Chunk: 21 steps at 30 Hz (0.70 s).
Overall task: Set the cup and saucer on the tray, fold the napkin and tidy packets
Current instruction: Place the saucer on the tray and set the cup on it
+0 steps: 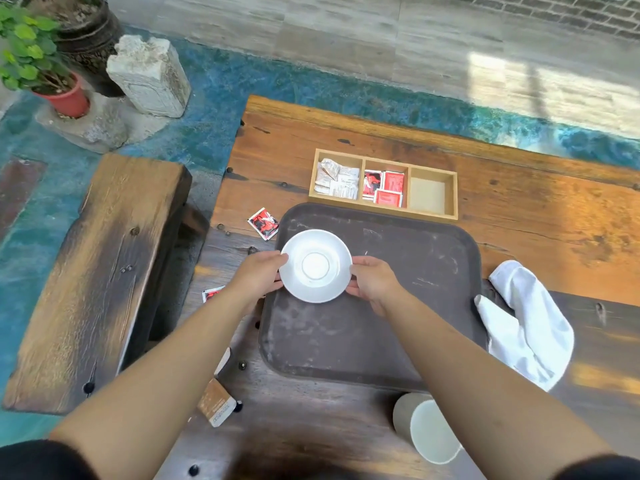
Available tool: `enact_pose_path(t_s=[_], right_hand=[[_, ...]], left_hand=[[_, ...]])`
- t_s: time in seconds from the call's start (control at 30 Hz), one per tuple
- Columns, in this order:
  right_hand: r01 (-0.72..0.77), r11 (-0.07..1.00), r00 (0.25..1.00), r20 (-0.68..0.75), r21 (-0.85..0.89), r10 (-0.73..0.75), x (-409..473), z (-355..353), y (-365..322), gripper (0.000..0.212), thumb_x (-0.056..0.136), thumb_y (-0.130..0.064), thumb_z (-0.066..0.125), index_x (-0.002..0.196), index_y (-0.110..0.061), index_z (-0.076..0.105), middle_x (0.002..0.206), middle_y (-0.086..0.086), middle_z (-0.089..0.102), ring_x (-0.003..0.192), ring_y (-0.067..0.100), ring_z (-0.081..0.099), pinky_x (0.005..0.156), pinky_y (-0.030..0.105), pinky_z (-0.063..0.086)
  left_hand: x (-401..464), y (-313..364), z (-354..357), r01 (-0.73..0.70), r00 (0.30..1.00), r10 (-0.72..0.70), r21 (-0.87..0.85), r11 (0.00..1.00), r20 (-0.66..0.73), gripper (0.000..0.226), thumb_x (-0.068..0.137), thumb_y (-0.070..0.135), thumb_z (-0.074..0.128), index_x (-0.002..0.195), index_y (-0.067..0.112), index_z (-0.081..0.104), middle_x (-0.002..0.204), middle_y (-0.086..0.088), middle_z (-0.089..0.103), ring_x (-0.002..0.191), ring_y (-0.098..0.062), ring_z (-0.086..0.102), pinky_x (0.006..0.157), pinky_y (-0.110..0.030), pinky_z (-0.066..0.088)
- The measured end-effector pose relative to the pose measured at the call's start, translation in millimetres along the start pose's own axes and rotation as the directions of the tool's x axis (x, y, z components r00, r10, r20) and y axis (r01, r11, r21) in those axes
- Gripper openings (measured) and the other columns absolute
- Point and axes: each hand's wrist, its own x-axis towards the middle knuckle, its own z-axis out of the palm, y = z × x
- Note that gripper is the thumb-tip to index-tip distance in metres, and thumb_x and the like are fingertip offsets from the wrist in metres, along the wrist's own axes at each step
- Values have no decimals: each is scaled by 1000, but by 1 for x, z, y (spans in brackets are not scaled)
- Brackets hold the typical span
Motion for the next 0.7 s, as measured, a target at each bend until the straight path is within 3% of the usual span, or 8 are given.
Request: enact_pose_path(t_s=[0.27, 0.33, 0.4, 0.53, 0.7], right_hand=[[-17, 1000, 1000, -18, -24, 16, 27, 6, -12, 20, 93, -2, 52, 89, -18, 63, 107, 16, 73, 100, 30, 72, 74, 33, 61], [-18, 1000, 1000, -22, -20, 18, 32, 6, -13, 20, 92, -2, 52, 89, -18, 63, 106, 15, 72, 100, 30, 72, 77, 34, 61], [-18, 1000, 1000, -25, 1, 18, 35, 5, -13, 19, 91, -1, 54, 88, -17, 63, 101, 14, 73, 99, 30, 72, 75, 34, 62], [-3, 1000, 1000, -22, 20, 4, 38, 4, -15, 21, 90, 1, 55, 88, -18, 64, 97, 12, 73, 92, 27, 73, 63, 27, 61], [6, 1000, 1000, -26, -5, -7, 40, -1, -14, 22, 91, -3, 52, 96, -19, 65, 105, 14, 73, 100, 29, 72, 78, 34, 62]], left_hand=[[24, 10, 4, -8, 1000, 9, 43, 999, -11, 32, 94, 26, 60, 123, 14, 58, 120, -6, 62, 95, -16, 64, 76, -26, 50], [29, 8, 3, -28, 999, 29, 67, 997, -17, 16, 92, 29, 62, 107, 21, 63, 118, -3, 65, 94, -12, 64, 74, -24, 51], [35, 6, 3, -61, 998, 65, 121, 991, -25, 14, 88, 36, 64, 99, 27, 65, 119, 0, 66, 101, -14, 64, 86, -31, 53], [38, 6, 7, -103, 993, 113, 192, 976, -40, 49, 79, 47, 64, 120, 22, 66, 125, 2, 65, 115, -17, 60, 105, -43, 46], [35, 6, 14, -129, 990, 140, 265, 955, -22, 70, 75, 50, 64, 136, 17, 54, 139, 0, 56, 123, -18, 55, 109, -43, 42]])
